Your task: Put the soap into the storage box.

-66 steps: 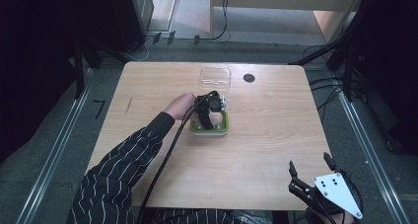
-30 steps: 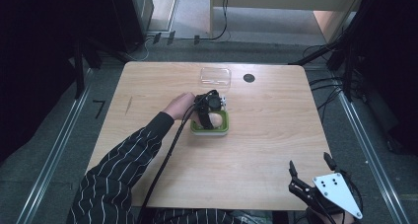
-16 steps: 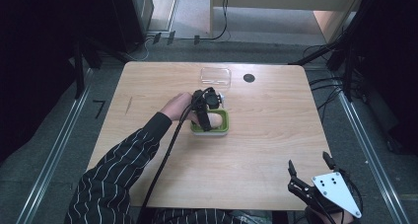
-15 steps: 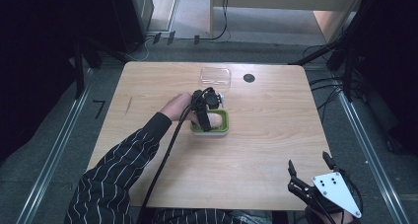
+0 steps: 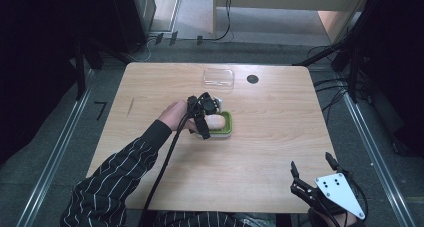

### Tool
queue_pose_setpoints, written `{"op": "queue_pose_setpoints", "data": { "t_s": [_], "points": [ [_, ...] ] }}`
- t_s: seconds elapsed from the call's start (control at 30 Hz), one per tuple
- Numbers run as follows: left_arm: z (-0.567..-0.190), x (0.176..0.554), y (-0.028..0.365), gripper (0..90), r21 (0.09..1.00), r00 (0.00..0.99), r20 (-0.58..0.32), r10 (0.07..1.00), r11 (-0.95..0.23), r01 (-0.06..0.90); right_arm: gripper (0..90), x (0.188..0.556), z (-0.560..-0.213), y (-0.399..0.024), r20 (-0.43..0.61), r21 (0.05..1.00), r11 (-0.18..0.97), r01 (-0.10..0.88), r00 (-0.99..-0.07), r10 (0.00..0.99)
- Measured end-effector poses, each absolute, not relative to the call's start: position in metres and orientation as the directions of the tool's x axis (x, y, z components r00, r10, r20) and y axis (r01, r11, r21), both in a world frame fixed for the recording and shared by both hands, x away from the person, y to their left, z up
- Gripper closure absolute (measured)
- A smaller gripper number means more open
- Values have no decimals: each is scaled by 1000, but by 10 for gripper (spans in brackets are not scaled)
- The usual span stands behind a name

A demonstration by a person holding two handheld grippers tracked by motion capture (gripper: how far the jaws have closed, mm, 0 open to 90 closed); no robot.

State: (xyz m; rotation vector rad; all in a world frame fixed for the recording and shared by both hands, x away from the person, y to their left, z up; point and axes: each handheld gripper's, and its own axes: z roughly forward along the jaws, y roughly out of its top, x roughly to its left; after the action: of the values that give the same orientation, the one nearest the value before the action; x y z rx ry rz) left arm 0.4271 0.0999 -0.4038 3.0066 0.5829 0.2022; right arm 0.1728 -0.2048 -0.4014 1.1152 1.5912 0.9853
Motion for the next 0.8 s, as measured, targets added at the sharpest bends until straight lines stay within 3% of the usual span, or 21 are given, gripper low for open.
{"op": "queue_pose_setpoints", "data": {
  "t_s": [0.8],
  "points": [
    [-405, 376, 145, 0, 74, 885, 123, 449, -893, 443, 134, 178, -401, -201, -242, 939, 277, 203, -182, 953]
  ]
}}
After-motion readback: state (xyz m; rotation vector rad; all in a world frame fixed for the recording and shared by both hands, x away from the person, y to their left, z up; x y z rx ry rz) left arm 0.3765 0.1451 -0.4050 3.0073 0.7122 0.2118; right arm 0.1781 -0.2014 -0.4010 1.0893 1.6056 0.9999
